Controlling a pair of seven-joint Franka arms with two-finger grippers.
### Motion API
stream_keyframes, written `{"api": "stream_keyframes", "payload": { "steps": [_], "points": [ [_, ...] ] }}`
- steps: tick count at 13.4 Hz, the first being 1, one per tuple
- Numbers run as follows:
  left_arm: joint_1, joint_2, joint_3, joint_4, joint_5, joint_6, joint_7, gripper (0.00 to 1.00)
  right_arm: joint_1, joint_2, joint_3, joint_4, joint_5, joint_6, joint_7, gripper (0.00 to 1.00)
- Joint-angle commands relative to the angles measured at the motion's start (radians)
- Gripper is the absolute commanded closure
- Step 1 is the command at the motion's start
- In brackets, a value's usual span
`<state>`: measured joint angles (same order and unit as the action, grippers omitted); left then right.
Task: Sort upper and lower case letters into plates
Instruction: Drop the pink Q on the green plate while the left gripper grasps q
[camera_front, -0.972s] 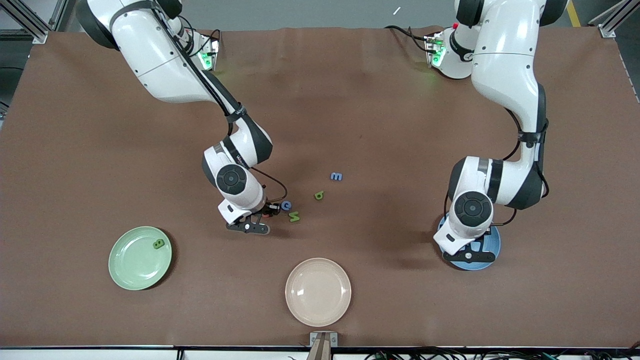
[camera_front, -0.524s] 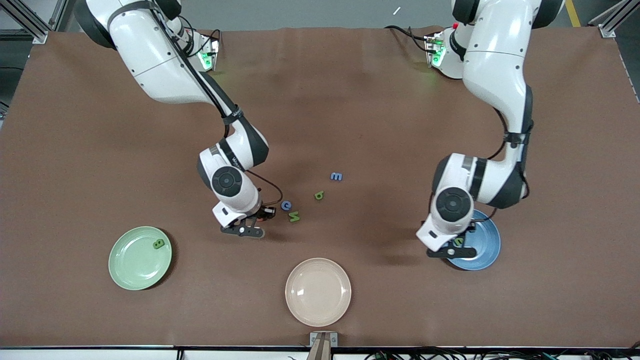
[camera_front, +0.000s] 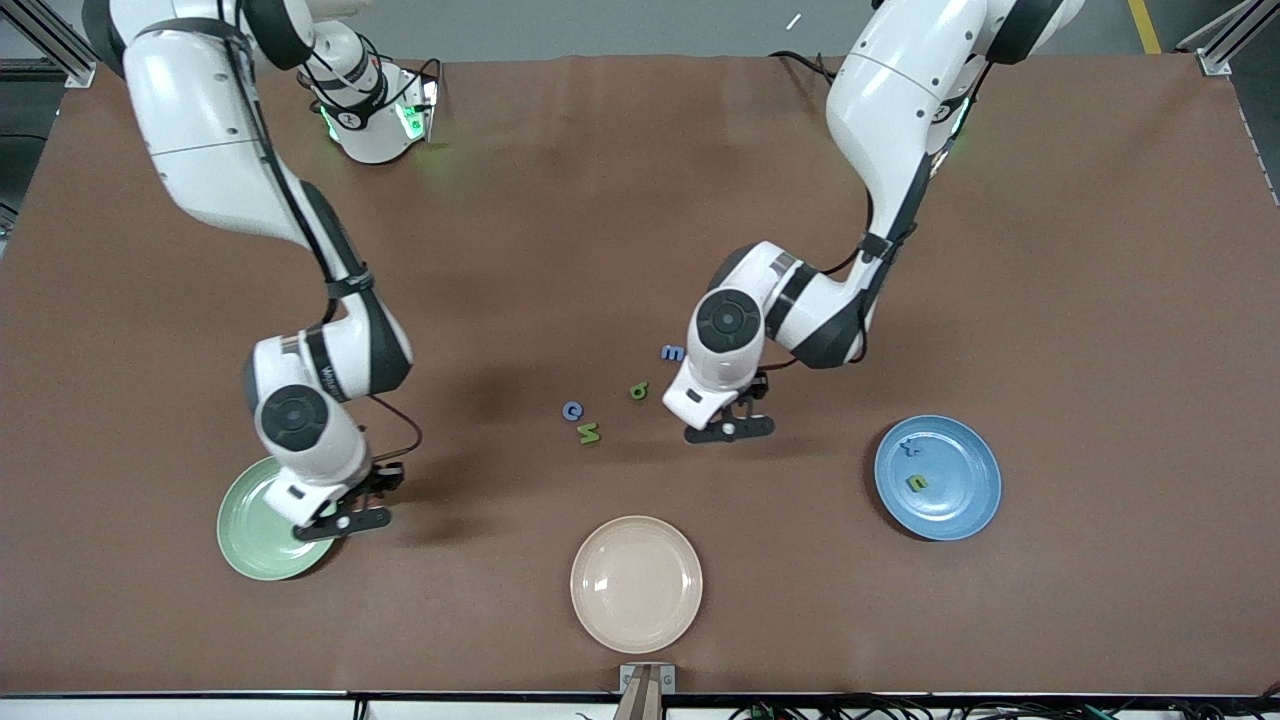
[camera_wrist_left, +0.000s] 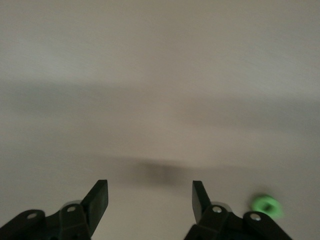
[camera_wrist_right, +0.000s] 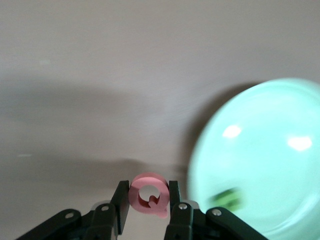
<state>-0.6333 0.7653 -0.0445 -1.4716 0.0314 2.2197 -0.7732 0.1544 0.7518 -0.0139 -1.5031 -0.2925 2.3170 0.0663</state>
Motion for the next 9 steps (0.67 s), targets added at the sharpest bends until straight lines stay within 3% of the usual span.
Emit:
{"api": "stream_keyframes", "payload": {
  "steps": [1,3,4,5,6,7,9],
  "points": [
    [-0.048,0.043,-0.015,0.026,-0.019,0.057,-0.104,0.26,-0.064,-0.009,0.015,0.023,-0.063,-0.008,-0.130,0.94],
    [-0.071,0.066,-0.015,0.046,-0.019,0.063,-0.228,0.31,-0.107,-0.005,0.015,0.024,-0.088,0.008,-0.187,0.89],
    [-0.081,0.086,-0.015,0.074,-0.022,0.080,-0.277,0.33,-0.143,0.003,0.017,0.021,-0.093,0.054,-0.227,0.83],
    [-0.094,0.116,-0.015,0.115,-0.030,0.098,-0.347,0.35,-0.159,0.004,0.017,0.014,-0.091,0.099,-0.276,0.66],
    [-0.111,0.153,-0.015,0.169,-0.031,0.100,-0.418,0.38,-0.165,0.011,0.017,0.012,-0.086,0.114,-0.314,0.24],
    [-0.121,0.164,-0.011,0.186,-0.031,0.100,-0.451,0.39,-0.164,0.011,0.017,0.014,-0.086,0.113,-0.316,0.13],
    [-0.120,0.167,-0.009,0.189,-0.031,0.100,-0.459,0.40,-0.148,0.008,0.018,0.012,-0.083,0.104,-0.310,0.05]
  ]
}}
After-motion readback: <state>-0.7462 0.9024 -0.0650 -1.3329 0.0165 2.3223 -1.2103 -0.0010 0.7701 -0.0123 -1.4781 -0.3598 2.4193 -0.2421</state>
